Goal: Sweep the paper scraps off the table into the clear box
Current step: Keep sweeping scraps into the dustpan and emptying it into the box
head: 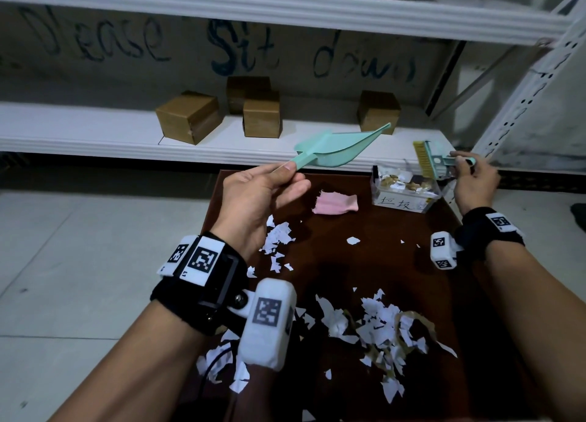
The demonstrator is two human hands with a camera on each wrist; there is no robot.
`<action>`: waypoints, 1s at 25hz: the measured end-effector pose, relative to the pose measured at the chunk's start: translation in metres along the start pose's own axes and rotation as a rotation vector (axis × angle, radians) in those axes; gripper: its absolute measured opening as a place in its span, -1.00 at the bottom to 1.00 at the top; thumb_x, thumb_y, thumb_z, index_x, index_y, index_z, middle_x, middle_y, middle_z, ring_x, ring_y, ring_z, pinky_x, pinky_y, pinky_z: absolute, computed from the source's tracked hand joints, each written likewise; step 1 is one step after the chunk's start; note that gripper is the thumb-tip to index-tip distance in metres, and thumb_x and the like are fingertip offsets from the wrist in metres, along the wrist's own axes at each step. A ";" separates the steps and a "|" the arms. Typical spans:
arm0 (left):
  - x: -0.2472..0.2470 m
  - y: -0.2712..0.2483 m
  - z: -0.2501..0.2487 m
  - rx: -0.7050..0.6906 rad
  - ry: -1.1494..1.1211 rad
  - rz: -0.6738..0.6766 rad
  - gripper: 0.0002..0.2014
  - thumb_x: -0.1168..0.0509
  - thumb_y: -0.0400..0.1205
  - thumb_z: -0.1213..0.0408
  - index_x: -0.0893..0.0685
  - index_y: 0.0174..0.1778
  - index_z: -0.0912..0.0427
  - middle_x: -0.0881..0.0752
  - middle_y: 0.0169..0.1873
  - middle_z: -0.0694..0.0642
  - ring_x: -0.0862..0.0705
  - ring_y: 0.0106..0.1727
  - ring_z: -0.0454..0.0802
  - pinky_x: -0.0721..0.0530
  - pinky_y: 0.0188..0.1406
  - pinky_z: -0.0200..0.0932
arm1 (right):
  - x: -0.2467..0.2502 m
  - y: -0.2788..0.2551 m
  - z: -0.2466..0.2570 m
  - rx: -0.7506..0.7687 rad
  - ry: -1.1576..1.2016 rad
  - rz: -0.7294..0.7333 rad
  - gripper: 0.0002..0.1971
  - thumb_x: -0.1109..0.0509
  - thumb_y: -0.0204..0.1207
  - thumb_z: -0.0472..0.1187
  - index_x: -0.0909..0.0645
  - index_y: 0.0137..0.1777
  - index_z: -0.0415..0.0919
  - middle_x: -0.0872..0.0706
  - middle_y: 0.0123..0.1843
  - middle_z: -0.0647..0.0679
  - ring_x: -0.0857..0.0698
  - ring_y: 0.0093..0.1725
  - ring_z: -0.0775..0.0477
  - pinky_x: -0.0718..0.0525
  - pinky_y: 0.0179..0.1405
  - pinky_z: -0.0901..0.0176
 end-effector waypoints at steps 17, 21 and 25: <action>-0.004 -0.003 -0.001 0.000 0.002 0.015 -0.91 -0.46 0.57 0.55 -0.78 -0.05 0.50 -0.81 -0.28 0.35 -0.85 -0.26 0.15 -0.85 -0.11 -0.14 | -0.014 -0.020 0.040 -0.060 0.235 0.008 -0.81 -0.32 0.76 -0.22 -0.79 0.09 -0.09 -0.82 0.15 -0.19 -0.84 0.15 -0.01 -0.82 0.22 0.05; -0.005 -0.006 -0.001 -0.009 -0.001 0.028 -0.91 -0.45 0.57 0.55 -0.78 -0.05 0.50 -0.82 -0.29 0.34 -0.85 -0.26 0.14 -0.85 -0.10 -0.14 | -0.019 -0.034 0.052 -0.087 0.236 0.021 -0.76 -0.32 0.77 -0.19 -0.78 0.18 -0.29 -0.82 0.07 -0.09 -0.85 0.13 -0.03 -0.82 0.16 0.16; -0.003 -0.006 -0.006 -0.021 0.004 0.025 -0.89 -0.43 0.58 0.56 -0.76 -0.01 0.53 -0.81 -0.29 0.33 -0.85 -0.28 0.12 -0.84 -0.11 -0.16 | -0.019 -0.051 0.077 -0.081 0.286 0.073 -0.78 -0.30 0.79 -0.21 -0.76 0.15 -0.28 -0.80 0.01 -0.04 -0.84 0.03 0.08 -0.82 0.11 0.21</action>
Point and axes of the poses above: each hand's wrist, its own y-axis towards the middle knuckle, its own x-axis out of the back of the hand, z = x × y, the point moved 5 cm from there along y, towards the middle knuckle
